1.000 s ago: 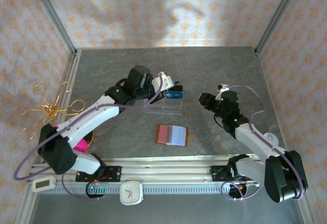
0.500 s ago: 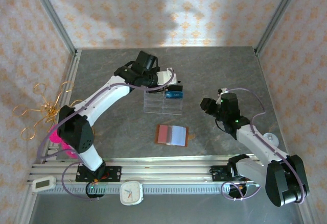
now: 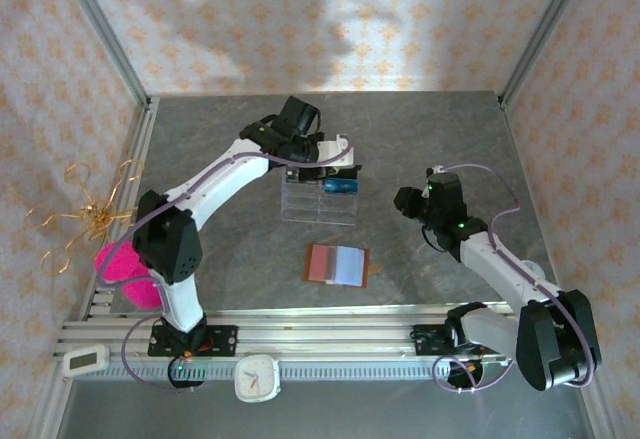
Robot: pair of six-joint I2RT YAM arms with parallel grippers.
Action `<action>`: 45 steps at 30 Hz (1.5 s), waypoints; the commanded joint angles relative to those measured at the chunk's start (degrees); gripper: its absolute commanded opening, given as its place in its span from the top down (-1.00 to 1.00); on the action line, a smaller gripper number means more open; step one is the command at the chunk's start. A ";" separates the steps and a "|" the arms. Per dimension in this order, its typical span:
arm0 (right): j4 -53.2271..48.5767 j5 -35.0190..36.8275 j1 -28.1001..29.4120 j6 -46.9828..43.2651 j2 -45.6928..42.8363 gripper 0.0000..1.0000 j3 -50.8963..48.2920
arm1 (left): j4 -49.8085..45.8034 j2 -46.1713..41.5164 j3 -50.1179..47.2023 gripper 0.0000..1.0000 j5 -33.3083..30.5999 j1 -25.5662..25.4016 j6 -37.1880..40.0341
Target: Take the credit cards out of the card holder
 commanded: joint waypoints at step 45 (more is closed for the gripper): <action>-1.43 -4.41 0.11 -5.16 -3.64 0.30 0.80 | -2.63 8.72 6.39 0.78 -4.77 1.81 -0.83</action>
